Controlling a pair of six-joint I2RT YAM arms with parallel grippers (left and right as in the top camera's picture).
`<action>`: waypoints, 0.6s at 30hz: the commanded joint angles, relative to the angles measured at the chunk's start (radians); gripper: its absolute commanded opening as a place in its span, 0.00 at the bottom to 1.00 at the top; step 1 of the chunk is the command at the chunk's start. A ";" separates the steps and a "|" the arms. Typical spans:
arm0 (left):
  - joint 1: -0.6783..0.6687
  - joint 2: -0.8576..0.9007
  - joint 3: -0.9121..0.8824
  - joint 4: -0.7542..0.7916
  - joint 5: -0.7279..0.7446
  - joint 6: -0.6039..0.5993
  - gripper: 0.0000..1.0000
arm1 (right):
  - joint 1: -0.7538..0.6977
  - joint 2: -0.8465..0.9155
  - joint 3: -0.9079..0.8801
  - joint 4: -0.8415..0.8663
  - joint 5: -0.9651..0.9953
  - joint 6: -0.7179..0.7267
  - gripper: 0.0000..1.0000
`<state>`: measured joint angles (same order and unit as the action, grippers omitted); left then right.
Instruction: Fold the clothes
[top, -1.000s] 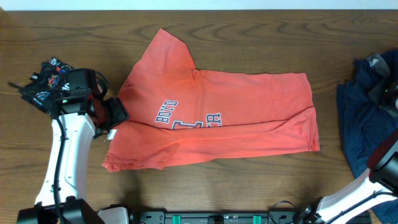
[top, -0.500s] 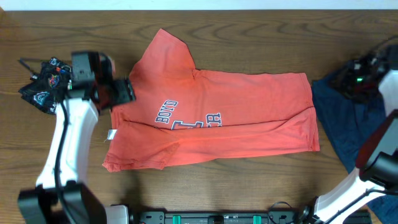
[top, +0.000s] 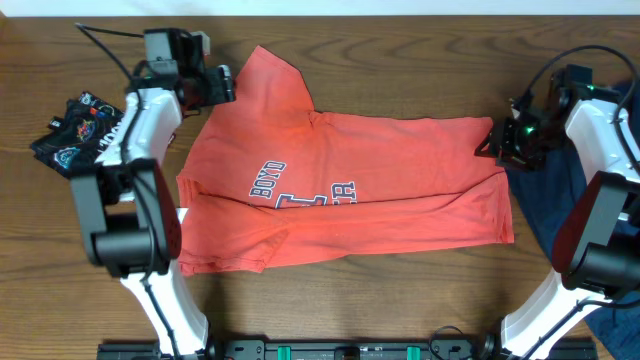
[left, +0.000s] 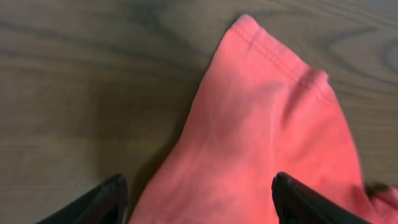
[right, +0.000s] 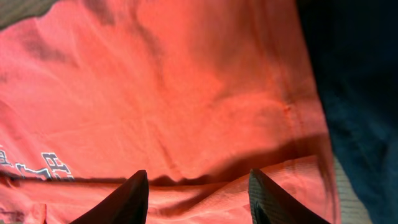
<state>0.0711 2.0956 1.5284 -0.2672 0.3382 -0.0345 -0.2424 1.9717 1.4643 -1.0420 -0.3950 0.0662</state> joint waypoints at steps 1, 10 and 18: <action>-0.008 0.060 0.026 0.072 0.013 0.019 0.76 | 0.033 -0.030 0.013 -0.009 0.003 -0.011 0.50; -0.035 0.158 0.026 0.177 0.013 0.035 0.77 | 0.084 -0.030 0.013 0.005 0.003 0.009 0.50; -0.082 0.167 0.026 0.111 0.009 0.042 0.49 | 0.099 -0.030 0.013 0.083 0.105 0.069 0.51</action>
<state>0.0029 2.2490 1.5387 -0.1364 0.3405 -0.0109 -0.1532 1.9717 1.4643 -0.9844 -0.3481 0.0978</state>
